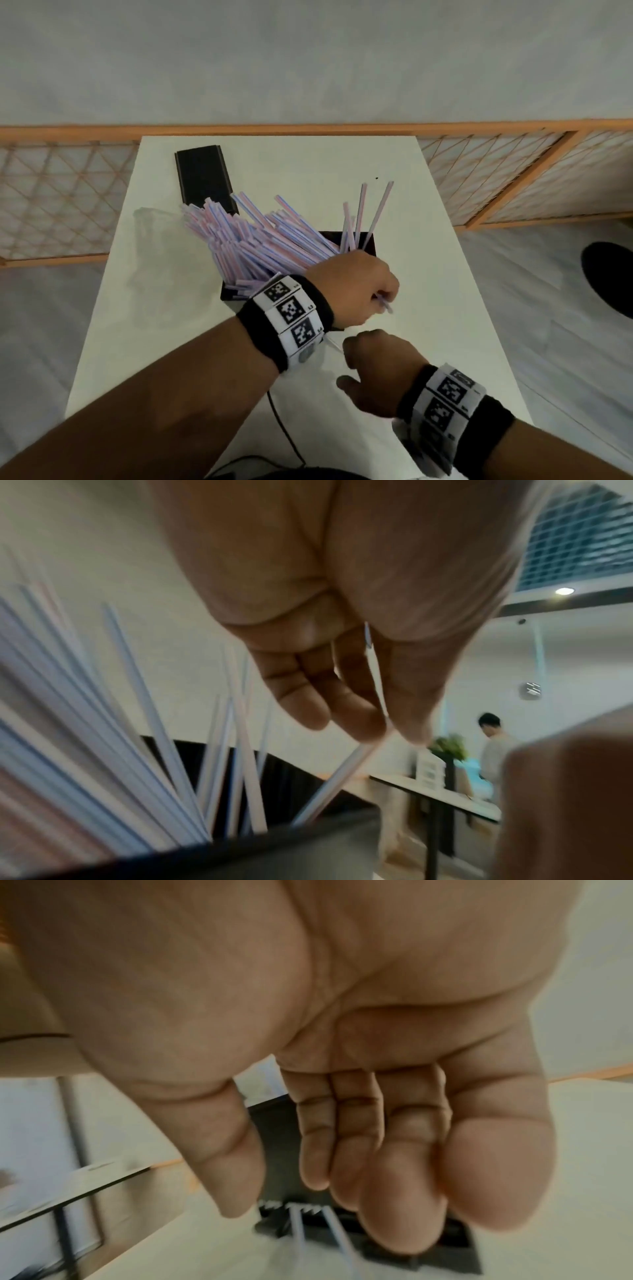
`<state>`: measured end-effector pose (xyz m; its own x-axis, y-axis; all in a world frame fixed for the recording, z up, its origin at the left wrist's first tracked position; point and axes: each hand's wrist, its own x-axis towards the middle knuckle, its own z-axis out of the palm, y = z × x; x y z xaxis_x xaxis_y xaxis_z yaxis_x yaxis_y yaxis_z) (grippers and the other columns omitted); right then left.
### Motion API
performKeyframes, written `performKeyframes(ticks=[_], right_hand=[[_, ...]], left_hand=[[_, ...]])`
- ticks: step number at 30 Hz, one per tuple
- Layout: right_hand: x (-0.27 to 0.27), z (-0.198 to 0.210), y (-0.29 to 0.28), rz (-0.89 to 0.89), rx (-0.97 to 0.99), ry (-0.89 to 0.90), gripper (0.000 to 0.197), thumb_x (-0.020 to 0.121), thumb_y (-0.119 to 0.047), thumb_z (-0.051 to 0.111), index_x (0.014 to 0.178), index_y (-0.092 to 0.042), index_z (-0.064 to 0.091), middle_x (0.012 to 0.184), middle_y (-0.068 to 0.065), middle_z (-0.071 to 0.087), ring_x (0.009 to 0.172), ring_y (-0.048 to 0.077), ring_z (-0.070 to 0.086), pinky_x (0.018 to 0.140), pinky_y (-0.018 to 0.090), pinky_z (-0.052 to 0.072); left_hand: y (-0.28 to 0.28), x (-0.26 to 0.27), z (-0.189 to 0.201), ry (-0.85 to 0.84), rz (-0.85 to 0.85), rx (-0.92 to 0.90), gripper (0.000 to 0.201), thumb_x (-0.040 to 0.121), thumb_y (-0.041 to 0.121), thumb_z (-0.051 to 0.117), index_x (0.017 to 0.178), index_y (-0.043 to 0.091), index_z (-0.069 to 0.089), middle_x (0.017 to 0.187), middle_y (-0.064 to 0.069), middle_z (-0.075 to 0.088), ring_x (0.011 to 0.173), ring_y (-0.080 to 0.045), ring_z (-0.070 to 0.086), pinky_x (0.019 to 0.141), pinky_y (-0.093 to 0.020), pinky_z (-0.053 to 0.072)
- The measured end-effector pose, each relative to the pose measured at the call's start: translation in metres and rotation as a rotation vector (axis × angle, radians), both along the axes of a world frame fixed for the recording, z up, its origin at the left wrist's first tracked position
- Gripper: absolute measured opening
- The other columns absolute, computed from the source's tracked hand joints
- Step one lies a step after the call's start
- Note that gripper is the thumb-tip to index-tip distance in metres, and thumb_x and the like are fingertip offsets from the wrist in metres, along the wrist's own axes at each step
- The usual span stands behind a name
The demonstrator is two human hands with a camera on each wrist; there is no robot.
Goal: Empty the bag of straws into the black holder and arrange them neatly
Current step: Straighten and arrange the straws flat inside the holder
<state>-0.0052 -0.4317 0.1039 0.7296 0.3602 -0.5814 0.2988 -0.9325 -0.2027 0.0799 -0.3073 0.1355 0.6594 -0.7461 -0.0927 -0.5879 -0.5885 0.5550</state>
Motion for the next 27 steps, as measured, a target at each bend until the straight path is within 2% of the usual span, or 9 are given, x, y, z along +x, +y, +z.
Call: performKeyframes(ticks=[4,6,9,13,16,18,20,22,27], right_hand=[[0.039,0.001,-0.029,-0.218,0.002,-0.129,0.042,0.083,-0.065,0.057,0.081,-0.023,0.052,0.093,0.005,0.065,0.094,0.03,0.063,0.074,0.032,0.049],[0.06,0.011,-0.035,-0.356,0.083,-0.225,0.047,0.081,-0.066,0.062,0.076,-0.02,0.052,0.079,0.002,0.06,0.084,0.028,0.06,0.067,0.031,0.042],[0.091,0.03,-0.032,-0.501,0.227,-0.318,0.057,0.077,-0.067,0.067,0.097,-0.014,0.056,0.088,0.001,0.059,0.089,0.023,0.057,0.071,0.031,0.041],[0.132,0.038,-0.019,-0.492,0.238,-0.223,0.088,0.078,-0.064,0.069,0.142,-0.011,0.042,0.127,0.013,0.056,0.116,0.03,0.056,0.088,0.035,0.047],[0.147,0.037,-0.004,-0.368,0.246,-0.241,0.063,0.082,-0.052,0.071,0.133,-0.02,0.053,0.092,0.004,0.059,0.083,0.025,0.059,0.065,0.027,0.041],[0.145,0.035,0.006,-0.289,0.274,-0.255,0.023,0.087,-0.042,0.068,0.103,-0.025,0.064,0.072,-0.004,0.052,0.067,0.021,0.053,0.055,0.026,0.033],[0.141,0.032,0.013,-0.194,0.266,-0.241,0.015,0.091,-0.033,0.062,0.079,-0.028,0.055,0.075,-0.002,0.048,0.071,0.023,0.052,0.06,0.029,0.033],[0.136,0.028,0.015,-0.173,0.266,-0.216,0.005,0.091,-0.026,0.06,0.085,-0.025,0.058,0.087,-0.001,0.054,0.085,0.026,0.056,0.07,0.03,0.038],[0.121,0.024,0.008,-0.274,0.399,-0.034,0.076,0.061,-0.039,0.063,0.133,-0.02,0.05,0.123,-0.003,0.062,0.11,0.018,0.059,0.096,0.035,0.049]], left_hand=[[0.033,0.013,0.005,-0.184,0.523,-0.278,0.007,0.078,0.002,0.062,0.077,0.008,0.065,0.07,-0.005,0.065,0.055,-0.018,0.052,0.058,-0.032,0.046],[0.055,0.019,0.006,-0.189,0.675,-0.218,0.005,0.08,0.004,0.065,0.08,0.009,0.065,0.071,-0.003,0.064,0.056,-0.018,0.052,0.06,-0.034,0.05],[0.072,0.021,0.006,-0.158,0.674,-0.034,0.008,0.085,0.01,0.065,0.091,0.014,0.068,0.08,-0.001,0.064,0.067,-0.021,0.055,0.073,-0.04,0.055],[0.077,0.011,0.007,-0.288,0.697,-0.216,0.022,0.084,0.007,0.067,0.106,0.008,0.067,0.103,-0.006,0.067,0.071,-0.016,0.051,0.076,-0.031,0.048],[0.084,0.0,0.01,-0.321,0.789,-0.379,0.03,0.077,0.0,0.066,0.105,0.01,0.066,0.1,-0.002,0.065,0.063,-0.008,0.052,0.067,-0.023,0.048],[0.09,-0.005,0.013,-0.362,0.845,-0.471,0.034,0.072,-0.004,0.063,0.103,0.01,0.066,0.095,0.0,0.063,0.058,-0.01,0.051,0.06,-0.017,0.045],[0.101,-0.009,0.016,-0.442,0.927,-0.575,0.033,0.071,-0.004,0.063,0.101,0.009,0.065,0.09,0.0,0.061,0.06,-0.015,0.051,0.057,-0.017,0.045],[0.115,-0.012,0.018,-0.542,1.033,-0.657,0.03,0.074,0.004,0.065,0.103,0.011,0.062,0.091,-0.003,0.061,0.066,-0.014,0.052,0.059,-0.017,0.044],[0.14,-0.017,0.001,-0.321,1.397,-1.063,0.048,0.075,0.035,0.067,0.114,0.016,0.047,0.111,0.002,0.056,0.093,-0.011,0.054,0.08,-0.028,0.042]])
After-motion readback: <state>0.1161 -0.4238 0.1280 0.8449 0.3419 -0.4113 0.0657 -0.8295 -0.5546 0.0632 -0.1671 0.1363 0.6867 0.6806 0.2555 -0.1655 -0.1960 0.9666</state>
